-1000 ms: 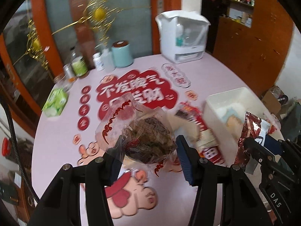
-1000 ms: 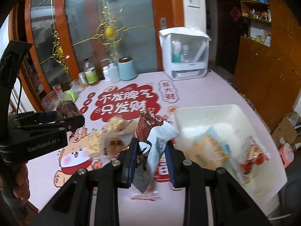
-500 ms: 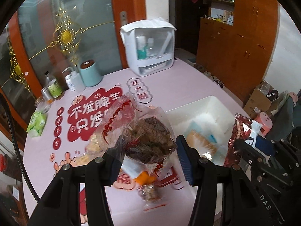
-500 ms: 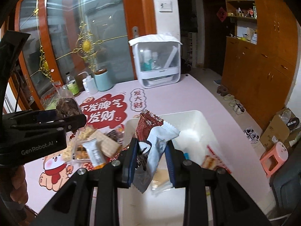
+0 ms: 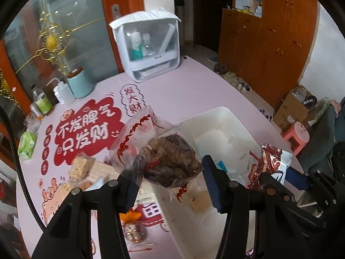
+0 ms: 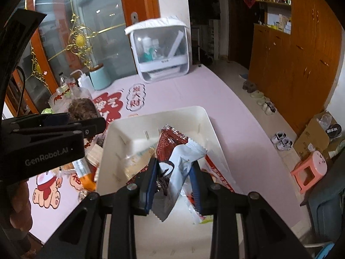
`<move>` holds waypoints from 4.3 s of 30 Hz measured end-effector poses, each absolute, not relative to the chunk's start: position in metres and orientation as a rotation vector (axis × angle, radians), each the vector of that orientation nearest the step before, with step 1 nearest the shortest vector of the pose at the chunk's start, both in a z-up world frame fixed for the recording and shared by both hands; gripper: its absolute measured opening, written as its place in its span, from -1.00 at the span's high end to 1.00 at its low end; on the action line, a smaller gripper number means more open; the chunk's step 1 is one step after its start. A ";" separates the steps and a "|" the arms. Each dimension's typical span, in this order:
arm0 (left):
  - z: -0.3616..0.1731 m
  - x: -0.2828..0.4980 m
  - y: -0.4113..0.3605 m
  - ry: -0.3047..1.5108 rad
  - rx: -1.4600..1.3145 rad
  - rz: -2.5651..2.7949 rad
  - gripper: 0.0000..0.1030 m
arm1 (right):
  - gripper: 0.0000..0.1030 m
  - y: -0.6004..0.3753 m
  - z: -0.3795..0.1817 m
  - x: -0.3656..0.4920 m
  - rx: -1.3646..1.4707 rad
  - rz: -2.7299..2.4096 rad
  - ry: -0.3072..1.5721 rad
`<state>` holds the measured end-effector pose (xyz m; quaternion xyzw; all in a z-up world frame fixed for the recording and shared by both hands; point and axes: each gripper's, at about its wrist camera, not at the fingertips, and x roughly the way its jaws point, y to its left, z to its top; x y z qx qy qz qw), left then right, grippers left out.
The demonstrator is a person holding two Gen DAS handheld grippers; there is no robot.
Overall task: Organize snacks
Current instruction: 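Carry the nut bag and brown-white wrapper into the white tray and release both, then move both tools back over the snack pile, then grasp the clear box of puffed snacks with the left tool while the right tool grasps the clear nut-candy bag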
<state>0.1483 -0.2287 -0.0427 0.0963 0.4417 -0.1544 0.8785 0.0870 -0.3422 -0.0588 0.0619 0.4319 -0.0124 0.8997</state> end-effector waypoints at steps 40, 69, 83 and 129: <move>-0.050 0.118 -0.202 0.934 0.267 -0.249 -0.92 | 0.04 -0.305 -0.077 0.076 0.134 0.033 0.986; -0.021 0.157 0.084 0.869 0.145 0.045 -0.92 | 0.03 -0.142 -0.080 0.067 0.141 0.033 1.006; -0.154 0.232 0.124 1.141 0.191 0.064 -0.92 | -0.24 -0.105 -0.146 0.089 0.174 -0.002 1.127; -0.244 0.241 0.088 1.347 0.060 -0.036 -0.17 | 0.05 -0.096 -0.209 0.113 0.091 -0.049 1.205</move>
